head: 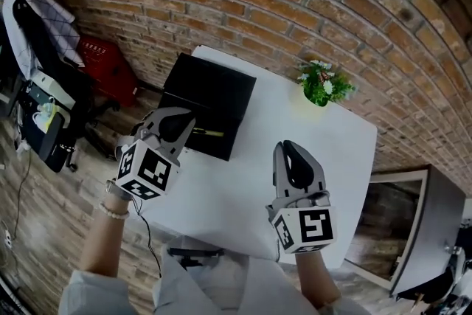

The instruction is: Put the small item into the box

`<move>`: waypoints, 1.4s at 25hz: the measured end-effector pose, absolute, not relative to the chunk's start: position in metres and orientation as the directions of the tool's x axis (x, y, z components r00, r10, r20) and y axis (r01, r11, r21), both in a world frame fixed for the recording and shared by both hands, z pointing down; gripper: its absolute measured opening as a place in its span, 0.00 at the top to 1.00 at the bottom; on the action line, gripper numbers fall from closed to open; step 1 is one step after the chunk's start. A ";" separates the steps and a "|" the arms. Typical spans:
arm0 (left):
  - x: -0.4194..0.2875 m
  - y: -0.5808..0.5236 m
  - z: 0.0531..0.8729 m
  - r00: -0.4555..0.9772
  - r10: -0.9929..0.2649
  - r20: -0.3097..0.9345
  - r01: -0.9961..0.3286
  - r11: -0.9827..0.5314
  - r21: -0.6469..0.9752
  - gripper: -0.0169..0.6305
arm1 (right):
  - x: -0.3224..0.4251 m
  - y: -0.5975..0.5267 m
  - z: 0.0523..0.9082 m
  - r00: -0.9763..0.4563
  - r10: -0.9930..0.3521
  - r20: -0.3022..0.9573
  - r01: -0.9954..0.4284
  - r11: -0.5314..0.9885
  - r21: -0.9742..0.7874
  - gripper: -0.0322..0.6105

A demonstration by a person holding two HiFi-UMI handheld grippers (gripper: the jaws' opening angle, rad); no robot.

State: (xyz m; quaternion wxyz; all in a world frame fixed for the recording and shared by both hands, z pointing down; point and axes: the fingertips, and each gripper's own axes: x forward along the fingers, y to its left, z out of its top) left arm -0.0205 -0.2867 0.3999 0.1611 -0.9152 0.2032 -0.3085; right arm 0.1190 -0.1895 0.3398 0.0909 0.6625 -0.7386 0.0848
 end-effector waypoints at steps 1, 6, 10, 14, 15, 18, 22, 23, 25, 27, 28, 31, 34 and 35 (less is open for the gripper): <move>-0.026 -0.285 0.386 0.731 -0.497 0.467 -0.322 -0.855 -0.406 0.94 | 0.115 -0.191 0.334 -0.118 -0.965 0.236 -0.992 0.123 0.006 0.85; -0.050 -0.262 0.323 0.724 -0.602 0.336 -0.505 -0.795 -0.336 0.94 | 0.098 -0.189 0.301 -0.184 -0.967 0.178 -0.980 0.195 0.045 0.85; -0.062 -0.237 0.279 0.710 -0.661 0.243 -0.575 -0.743 -0.342 0.94 | 0.088 -0.184 0.278 -0.228 -0.965 0.132 -0.969 0.238 0.065 0.85; -0.070 -0.212 0.249 0.684 -0.713 0.157 -0.650 -0.693 -0.312 0.94 | 0.084 -0.179 0.263 -0.259 -0.961 0.098 -0.962 0.266 0.066 0.85; -0.072 -0.207 0.244 0.676 -0.722 0.149 -0.659 -0.682 -0.318 0.94 | 0.083 -0.177 0.260 -0.265 -0.960 0.091 -0.960 0.271 0.066 0.85; -0.075 -0.193 0.231 0.657 -0.741 0.140 -0.669 -0.658 -0.345 0.94 | 0.082 -0.173 0.253 -0.280 -0.957 0.080 -0.956 0.285 0.063 0.85; -0.077 -0.178 0.223 0.648 -0.750 0.134 -0.674 -0.646 -0.358 0.94 | 0.082 -0.168 0.252 -0.290 -0.954 0.076 -0.953 0.295 0.063 0.85; -0.078 -0.176 0.223 0.645 -0.752 0.135 -0.676 -0.644 -0.357 0.94 | 0.082 -0.167 0.252 -0.293 -0.953 0.076 -0.953 0.298 0.062 0.85; -0.080 -0.172 0.223 0.639 -0.758 0.133 -0.687 -0.640 -0.344 0.94 | 0.082 -0.164 0.251 -0.298 -0.952 0.076 -0.951 0.302 0.062 0.85; -0.082 -0.171 0.225 0.631 -0.764 0.130 -0.704 -0.636 -0.317 0.94 | 0.080 -0.163 0.251 -0.301 -0.951 0.076 -0.950 0.306 0.065 0.85; -0.083 -0.171 0.227 0.628 -0.767 0.131 -0.712 -0.634 -0.302 0.94 | 0.080 -0.162 0.251 -0.303 -0.950 0.075 -0.949 0.308 0.066 0.85; -0.083 -0.171 0.233 0.627 -0.767 0.134 -0.720 -0.637 -0.278 0.94 | 0.078 -0.160 0.251 -0.306 -0.949 0.076 -0.948 0.311 0.072 0.85; -0.082 -0.170 0.235 0.630 -0.765 0.136 -0.719 -0.641 -0.269 0.94 | 0.079 -0.158 0.251 -0.305 -0.949 0.077 -0.948 0.310 0.075 0.85; -0.081 -0.170 0.236 0.631 -0.763 0.138 -0.718 -0.642 -0.267 0.94 | 0.079 -0.157 0.251 -0.302 -0.950 0.077 -0.949 0.307 0.073 0.85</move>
